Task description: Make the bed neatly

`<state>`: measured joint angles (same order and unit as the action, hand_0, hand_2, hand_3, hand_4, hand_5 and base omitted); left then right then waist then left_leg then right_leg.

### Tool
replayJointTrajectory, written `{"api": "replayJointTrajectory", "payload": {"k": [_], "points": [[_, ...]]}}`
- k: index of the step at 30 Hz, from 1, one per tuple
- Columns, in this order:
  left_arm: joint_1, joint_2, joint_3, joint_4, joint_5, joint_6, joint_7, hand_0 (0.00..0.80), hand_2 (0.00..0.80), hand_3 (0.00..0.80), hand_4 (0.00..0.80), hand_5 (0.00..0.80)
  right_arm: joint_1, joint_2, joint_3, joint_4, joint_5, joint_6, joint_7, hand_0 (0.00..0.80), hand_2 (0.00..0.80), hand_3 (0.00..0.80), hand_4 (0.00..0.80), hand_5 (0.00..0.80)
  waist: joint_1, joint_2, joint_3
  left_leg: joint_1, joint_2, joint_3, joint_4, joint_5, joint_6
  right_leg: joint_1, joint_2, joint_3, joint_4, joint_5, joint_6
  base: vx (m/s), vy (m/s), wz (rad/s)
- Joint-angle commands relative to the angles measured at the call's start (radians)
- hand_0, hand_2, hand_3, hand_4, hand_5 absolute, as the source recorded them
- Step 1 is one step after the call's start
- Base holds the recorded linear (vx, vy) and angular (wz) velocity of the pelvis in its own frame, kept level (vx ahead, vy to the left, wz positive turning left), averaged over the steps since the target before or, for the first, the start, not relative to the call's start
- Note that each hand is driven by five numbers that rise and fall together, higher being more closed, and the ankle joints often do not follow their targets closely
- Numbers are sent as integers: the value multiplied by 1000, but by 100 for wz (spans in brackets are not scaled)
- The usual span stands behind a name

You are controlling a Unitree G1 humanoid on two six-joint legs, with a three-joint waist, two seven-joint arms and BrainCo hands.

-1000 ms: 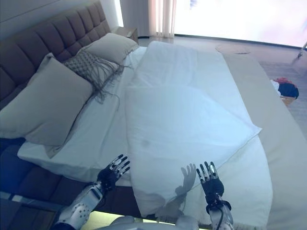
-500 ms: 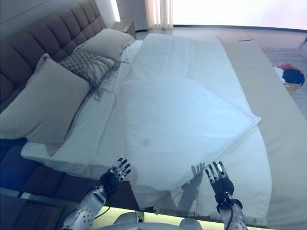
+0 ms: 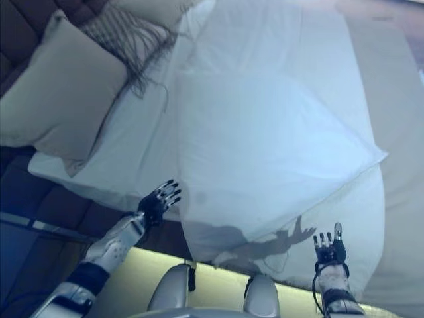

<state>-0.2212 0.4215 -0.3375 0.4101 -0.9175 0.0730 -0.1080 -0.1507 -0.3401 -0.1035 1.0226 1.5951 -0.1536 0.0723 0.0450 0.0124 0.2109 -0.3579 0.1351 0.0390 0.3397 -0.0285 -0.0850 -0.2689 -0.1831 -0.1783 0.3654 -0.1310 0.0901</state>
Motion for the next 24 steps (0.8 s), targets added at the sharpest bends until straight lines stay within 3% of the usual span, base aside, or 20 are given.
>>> {"api": "replayJointTrajectory", "payload": {"k": [1,5,9,11,18,24], "points": [[5,10,45,-71,6,-76,32,0,0,0,0,0,26,16,-20,-48,-27,-36,-24,0,0,0,0,0,40,-39,9,-30,63,-158,79,-20,-43,53,-87,63,-202,225,99,123,-23,-36],[1,10,60,-60,-20,-87,26,0,0,0,0,0,21,18,-21,-39,-59,-28,25,0,0,0,0,0,41,-27,15,-15,55,-157,25,-18,-36,19,-108,63,-188,213,118,2,78,-39],[-115,13,5,-26,-71,-124,3,0,0,0,0,0,-60,-44,-32,22,42,7,123,0,0,0,0,0,19,-7,72,-152,71,-84,76,1,-59,-65,-151,25,-160,210,124,-227,68,9],[-160,6,-20,-24,-76,-139,4,0,0,0,0,0,-95,-56,-23,34,78,7,150,0,0,0,0,0,15,-2,89,-206,72,-67,98,2,-65,-102,-164,10,-151,211,122,-178,-5,37],[-220,29,-8,-104,-80,-129,-3,0,0,0,0,0,-214,-108,3,35,130,63,200,0,0,0,0,0,30,-18,115,-381,14,-84,193,-12,-50,-333,-192,35,-23,207,107,-105,0,17],[-225,53,-8,-154,-107,-105,-1,0,0,0,0,0,-271,-190,-5,96,144,118,239,0,0,0,0,0,42,-8,98,-468,-14,-80,218,-6,-32,-459,-195,57,45,199,98,-42,-16,12]]}}
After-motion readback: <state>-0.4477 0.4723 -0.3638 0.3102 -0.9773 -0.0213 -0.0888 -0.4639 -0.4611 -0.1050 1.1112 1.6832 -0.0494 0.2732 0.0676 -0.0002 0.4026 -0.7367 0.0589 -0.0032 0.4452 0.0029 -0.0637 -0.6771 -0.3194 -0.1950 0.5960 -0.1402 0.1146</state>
